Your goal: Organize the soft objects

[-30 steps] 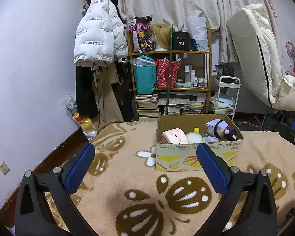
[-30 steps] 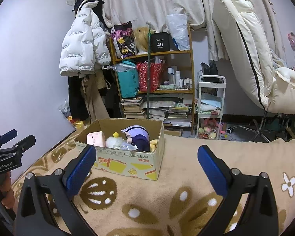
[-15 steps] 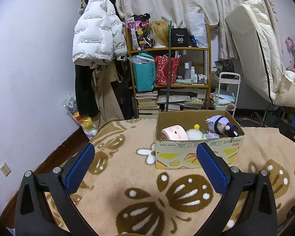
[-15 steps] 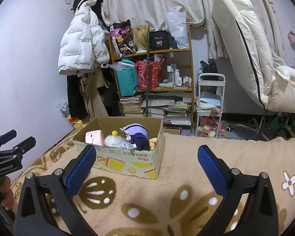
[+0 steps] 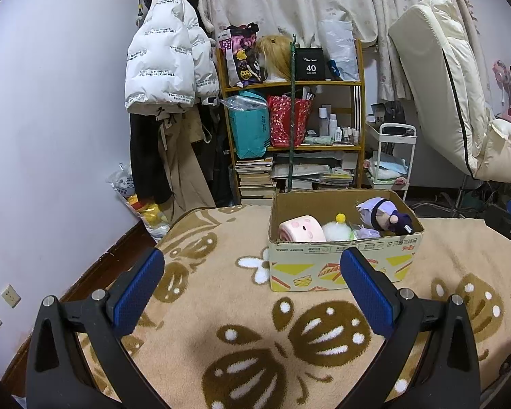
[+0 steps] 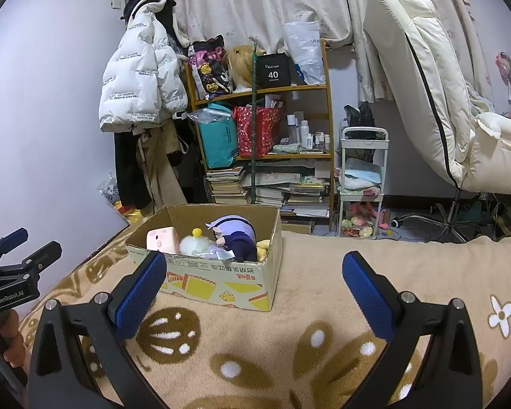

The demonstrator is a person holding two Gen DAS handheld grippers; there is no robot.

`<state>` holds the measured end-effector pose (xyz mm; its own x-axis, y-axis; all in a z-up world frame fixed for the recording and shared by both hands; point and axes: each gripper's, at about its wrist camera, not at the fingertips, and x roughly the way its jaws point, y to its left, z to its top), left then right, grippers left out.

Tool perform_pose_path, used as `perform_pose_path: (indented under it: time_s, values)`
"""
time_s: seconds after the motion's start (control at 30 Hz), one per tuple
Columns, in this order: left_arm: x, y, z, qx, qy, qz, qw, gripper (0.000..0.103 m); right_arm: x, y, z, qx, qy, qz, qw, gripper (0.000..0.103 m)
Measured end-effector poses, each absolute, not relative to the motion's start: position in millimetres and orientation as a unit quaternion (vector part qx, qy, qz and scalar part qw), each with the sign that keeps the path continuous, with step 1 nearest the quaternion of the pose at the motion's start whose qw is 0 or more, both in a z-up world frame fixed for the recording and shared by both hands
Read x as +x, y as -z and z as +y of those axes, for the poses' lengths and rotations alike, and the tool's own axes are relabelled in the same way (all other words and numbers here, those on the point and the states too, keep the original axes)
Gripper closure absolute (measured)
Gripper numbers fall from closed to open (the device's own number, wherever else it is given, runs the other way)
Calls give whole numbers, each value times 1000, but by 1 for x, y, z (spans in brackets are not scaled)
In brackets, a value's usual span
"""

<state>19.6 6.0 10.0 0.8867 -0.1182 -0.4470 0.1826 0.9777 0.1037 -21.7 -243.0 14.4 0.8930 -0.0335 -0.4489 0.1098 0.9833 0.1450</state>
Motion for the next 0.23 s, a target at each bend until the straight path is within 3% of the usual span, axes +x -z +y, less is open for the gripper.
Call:
perform_pose_path:
  time_s: [0.23]
  values:
    - [20, -10, 6, 72, 77, 227, 968, 1, -21, -12, -244, 85, 39, 228, 969, 0]
